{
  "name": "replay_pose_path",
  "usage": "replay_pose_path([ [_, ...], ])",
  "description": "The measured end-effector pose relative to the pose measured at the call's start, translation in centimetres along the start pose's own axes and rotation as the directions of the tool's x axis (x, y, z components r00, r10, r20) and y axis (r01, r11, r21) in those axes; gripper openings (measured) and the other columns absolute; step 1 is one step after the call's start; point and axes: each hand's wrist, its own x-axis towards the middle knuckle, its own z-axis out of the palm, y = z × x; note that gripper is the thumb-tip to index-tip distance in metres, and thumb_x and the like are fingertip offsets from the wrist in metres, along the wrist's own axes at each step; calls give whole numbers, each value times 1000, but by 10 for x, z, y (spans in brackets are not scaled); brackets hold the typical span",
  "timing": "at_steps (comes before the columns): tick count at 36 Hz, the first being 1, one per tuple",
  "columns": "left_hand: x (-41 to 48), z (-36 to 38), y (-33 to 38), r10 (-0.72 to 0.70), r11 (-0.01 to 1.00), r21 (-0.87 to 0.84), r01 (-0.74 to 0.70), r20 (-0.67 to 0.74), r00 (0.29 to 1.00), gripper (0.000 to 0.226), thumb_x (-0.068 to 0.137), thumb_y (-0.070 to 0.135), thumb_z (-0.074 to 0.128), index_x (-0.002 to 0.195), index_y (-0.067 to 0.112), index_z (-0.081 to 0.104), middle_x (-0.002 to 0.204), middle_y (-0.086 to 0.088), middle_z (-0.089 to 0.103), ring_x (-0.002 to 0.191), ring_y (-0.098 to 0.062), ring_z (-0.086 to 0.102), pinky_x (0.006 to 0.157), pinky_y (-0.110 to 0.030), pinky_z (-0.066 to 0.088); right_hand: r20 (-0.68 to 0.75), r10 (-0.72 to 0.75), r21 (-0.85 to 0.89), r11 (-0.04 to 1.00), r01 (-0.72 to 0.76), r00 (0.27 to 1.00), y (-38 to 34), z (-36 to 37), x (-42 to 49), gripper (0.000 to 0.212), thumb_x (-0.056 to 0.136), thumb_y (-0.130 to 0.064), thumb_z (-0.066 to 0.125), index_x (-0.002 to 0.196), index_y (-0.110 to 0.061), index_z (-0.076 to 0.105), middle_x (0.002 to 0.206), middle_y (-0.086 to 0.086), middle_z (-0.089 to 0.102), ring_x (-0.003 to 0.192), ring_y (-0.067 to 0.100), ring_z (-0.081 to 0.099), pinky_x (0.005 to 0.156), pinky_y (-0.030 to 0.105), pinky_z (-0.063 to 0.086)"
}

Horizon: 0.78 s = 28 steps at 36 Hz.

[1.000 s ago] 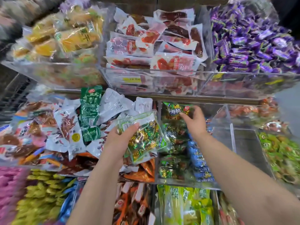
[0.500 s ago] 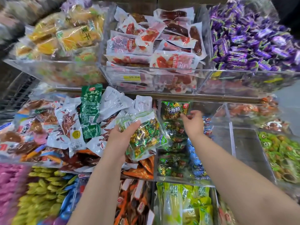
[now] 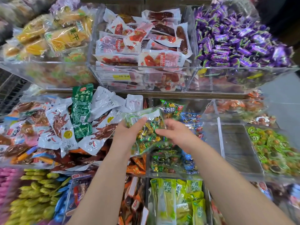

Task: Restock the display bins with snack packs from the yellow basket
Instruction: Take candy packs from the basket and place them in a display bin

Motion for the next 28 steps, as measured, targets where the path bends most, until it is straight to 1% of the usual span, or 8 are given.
replay_pose_path([
  [4,4,4,-5,-43,999,-4,43,-32,999,106,72,63,71,154,23,16,160,-3,21,142,-26,29,102,-42,34,-57,-19,153,988,27,998,6,-18,-10,52,48,-57,81,94,-36,67,99,-2,65,90,21,62,77,38,50],
  [8,9,-5,-13,-58,998,-33,56,-72,996,99,78,55,72,154,25,15,160,-2,20,144,-26,27,110,-48,29,-405,-114,215,953,215,907,19,-44,-19,17,71,-22,80,75,-32,67,76,-10,63,76,9,59,70,25,48],
  [12,9,-10,-16,-36,996,-83,27,-114,993,95,80,47,72,154,22,16,159,-1,22,143,-23,27,108,-42,28,-619,-416,-190,902,387,666,22,-46,-20,37,76,-11,75,81,-47,69,87,-16,61,84,2,57,77,7,42],
  [14,8,-11,-17,-22,995,-100,9,-129,991,96,80,47,71,154,23,16,160,1,21,144,-21,25,107,-40,27,-531,-637,-494,769,406,559,27,-39,-13,35,74,3,71,92,-27,75,98,-2,61,97,19,53,89,5,33],
  [16,6,-12,-17,-17,994,-112,3,-128,992,98,77,51,71,154,24,15,160,2,19,144,-21,24,106,-40,26,-374,-705,-680,650,338,603,37,-32,-1,37,74,8,70,101,-17,75,114,11,60,107,33,48,99,23,32],
  [21,5,-19,-17,-25,995,-94,12,-147,989,101,76,51,73,154,22,15,160,0,21,144,-24,26,110,-46,26,-32,-324,-698,684,211,945,73,-19,22,61,78,-14,74,132,-33,53,156,1,-2,142,29,1,117,43,13],
  [25,3,-28,-20,-46,995,-91,33,-145,988,101,76,51,73,154,26,14,160,1,19,143,-26,26,108,-55,27,-332,-303,-453,882,130,893,66,-9,34,43,77,-28,77,113,-39,56,151,-2,2,139,28,18,113,33,21],
  [28,0,-33,-21,-27,993,-120,10,-142,990,100,73,48,76,153,25,20,157,1,29,138,-25,35,108,-52,30,-581,-101,-176,984,-3,808,51,-10,45,71,70,-26,83,124,-21,38,139,11,22,108,23,44,88,18,34],
])
